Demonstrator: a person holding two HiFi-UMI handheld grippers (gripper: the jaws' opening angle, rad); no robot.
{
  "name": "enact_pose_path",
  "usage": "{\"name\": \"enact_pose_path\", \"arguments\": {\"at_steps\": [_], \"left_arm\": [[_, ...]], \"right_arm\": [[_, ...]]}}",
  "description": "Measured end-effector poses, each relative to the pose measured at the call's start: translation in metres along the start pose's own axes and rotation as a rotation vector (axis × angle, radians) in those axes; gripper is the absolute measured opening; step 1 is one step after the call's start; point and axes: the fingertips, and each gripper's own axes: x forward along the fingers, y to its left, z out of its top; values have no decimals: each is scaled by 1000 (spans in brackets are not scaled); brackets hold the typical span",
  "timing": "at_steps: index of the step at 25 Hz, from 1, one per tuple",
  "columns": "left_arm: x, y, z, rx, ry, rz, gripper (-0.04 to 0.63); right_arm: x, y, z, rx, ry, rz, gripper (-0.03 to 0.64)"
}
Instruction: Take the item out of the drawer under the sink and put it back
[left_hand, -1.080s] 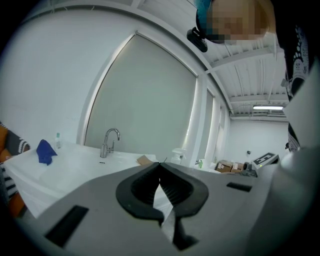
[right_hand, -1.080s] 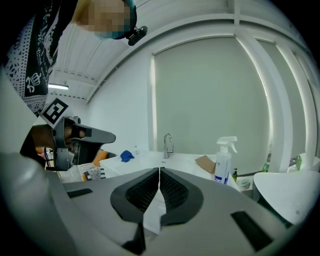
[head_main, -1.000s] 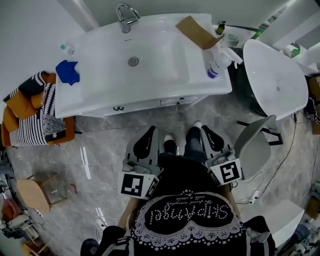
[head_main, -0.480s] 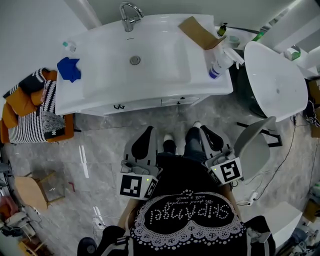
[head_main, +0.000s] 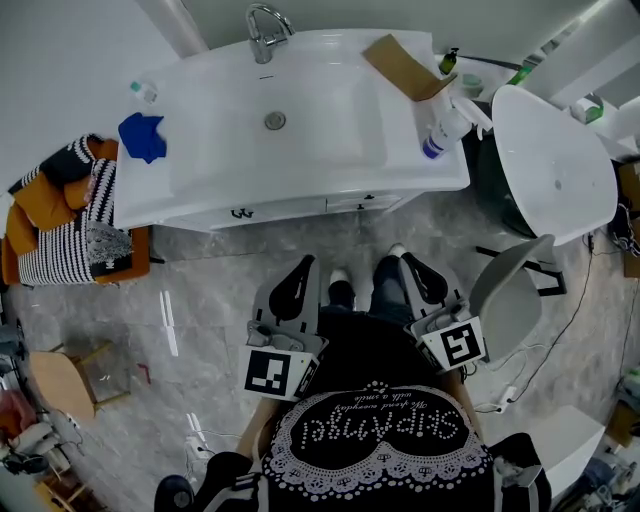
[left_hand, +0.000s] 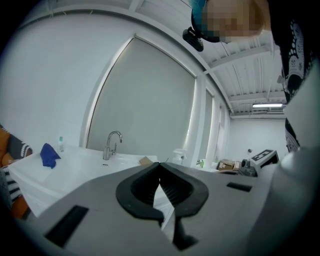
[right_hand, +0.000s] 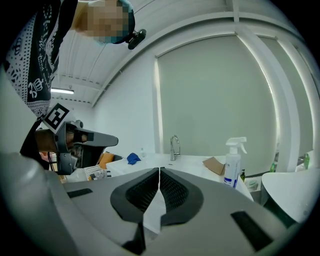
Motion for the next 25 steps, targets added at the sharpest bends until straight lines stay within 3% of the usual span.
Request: {"name": "enact_pose_path", "arguments": {"at_steps": [8, 17, 25], "left_arm": [[5, -3, 7, -43, -29, 3, 5], [-5, 0, -11, -15, 37, 17, 5], [-16, 18, -27, -64, 72, 98, 5]], "right_arm": [[-1, -3, -1, -28, 2, -1, 21], [0, -3, -10, -5, 48, -11, 21], [22, -2, -41, -121, 144, 17, 21]]}}
